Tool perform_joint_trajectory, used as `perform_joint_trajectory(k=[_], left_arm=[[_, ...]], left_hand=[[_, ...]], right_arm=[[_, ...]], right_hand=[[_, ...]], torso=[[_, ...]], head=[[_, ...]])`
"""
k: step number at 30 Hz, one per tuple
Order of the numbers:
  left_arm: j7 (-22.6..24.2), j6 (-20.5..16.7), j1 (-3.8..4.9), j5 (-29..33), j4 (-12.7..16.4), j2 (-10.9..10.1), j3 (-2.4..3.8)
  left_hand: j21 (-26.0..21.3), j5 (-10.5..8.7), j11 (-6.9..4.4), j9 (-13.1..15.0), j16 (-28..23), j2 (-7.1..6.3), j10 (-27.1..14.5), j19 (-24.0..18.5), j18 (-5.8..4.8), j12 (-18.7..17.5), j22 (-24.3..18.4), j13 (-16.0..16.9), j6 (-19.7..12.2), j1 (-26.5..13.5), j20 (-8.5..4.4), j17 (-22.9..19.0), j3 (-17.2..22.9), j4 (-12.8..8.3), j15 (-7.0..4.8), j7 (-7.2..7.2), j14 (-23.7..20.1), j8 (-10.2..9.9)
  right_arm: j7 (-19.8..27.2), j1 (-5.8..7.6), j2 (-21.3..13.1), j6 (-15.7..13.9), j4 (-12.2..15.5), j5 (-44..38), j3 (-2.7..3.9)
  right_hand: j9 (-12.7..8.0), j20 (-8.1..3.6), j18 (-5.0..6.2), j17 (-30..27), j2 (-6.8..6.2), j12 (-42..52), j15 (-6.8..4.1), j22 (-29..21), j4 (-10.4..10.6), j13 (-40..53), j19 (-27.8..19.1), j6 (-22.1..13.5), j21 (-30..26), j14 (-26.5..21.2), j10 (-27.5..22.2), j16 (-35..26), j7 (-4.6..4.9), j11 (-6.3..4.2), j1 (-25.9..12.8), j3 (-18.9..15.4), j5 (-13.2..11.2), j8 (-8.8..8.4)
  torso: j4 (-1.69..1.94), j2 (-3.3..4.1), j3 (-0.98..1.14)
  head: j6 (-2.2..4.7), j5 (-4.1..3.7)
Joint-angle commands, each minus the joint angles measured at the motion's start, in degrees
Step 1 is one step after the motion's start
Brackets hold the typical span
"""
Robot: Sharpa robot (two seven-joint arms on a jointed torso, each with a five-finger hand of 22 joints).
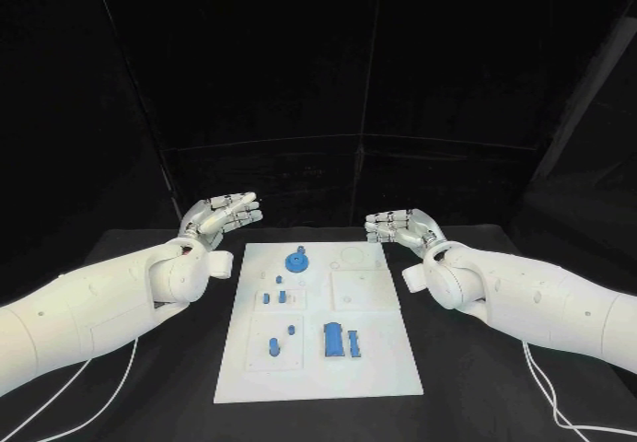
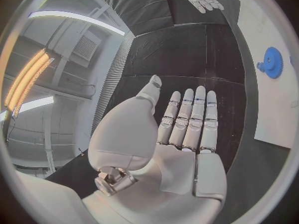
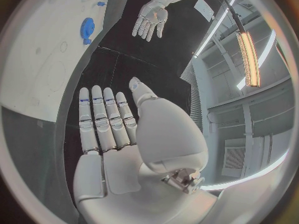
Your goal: Assemble the parts on the task board
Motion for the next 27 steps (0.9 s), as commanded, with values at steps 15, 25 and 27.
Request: perform_joint_trajectory(k=[15, 25, 27], left_arm=[[0.2, -19.2, -4.44, -6.6, 16.4, -4.7, 4.73], [0.3, -32.1, -7.55, -11.0, 27.2, -7.8, 7.85], [0.3, -33.3, -7.84, -11.4, 28.2, -8.1, 8.14]], left_hand=[[-4.9, -2.09, -9.76, -2.9, -9.4, -0.14, -32.4, -24.9, -5.03, -7.8, -9.8, -2.7, -31.8, -43.3, -8.98, -6.9, -2.3, -1.0, -8.49, -8.67, -29.5, -2.9], [-4.9, -2.09, -9.76, -2.9, -15.4, -0.14, -39.4, -30.2, -9.66, -7.8, -11.9, -2.7, -38.7, -52.6, -14.64, -6.9, -2.3, -1.0, -8.49, -8.67, -35.9, -2.9], [-4.9, -2.09, -9.76, -2.9, -15.4, -0.14, -40.6, -31.2, -9.66, -7.8, -15.9, -2.7, -39.9, -54.2, -14.64, -6.9, -2.3, -1.0, -8.49, -8.67, -37.0, -2.9]], right_arm=[[5.1, -0.27, -4.7, -18.4, 18.3, 10.1, 0.60], [7.2, -0.38, -6.5, -25.6, 25.5, 14.2, 0.83], [7.2, -0.38, -6.5, -25.6, 25.5, 14.2, 0.83]], right_hand=[[-7.1, -8.58, -5.16, -7.6, -0.78, -6.0, -7.72, -6.7, -1.2, -2.8, -25.7, -30.0, -9.5, -33.1, -33.8, -6.8, -6.43, -8.66, -45.6, -3.4, -10.2, -2.77], [-7.1, -14.01, -9.80, -7.6, -0.78, -6.0, -7.72, -6.7, -1.2, -2.8, -31.2, -36.4, -15.6, -40.1, -41.0, -6.8, -10.52, -8.66, -55.3, -3.4, -10.2, -2.77], [-7.1, -14.01, -9.80, -7.6, -0.78, -6.0, -7.72, -6.7, -1.2, -2.8, -32.2, -37.6, -15.6, -41.5, -42.4, -6.8, -10.52, -8.66, -57.1, -3.4, -10.2, -2.77]], torso=[[-0.58, -1.98, 2.21], [-0.58, -1.98, 2.21], [-0.58, -1.98, 2.21]], head=[[3.15, 3.18], [3.15, 3.18], [3.15, 3.18]])
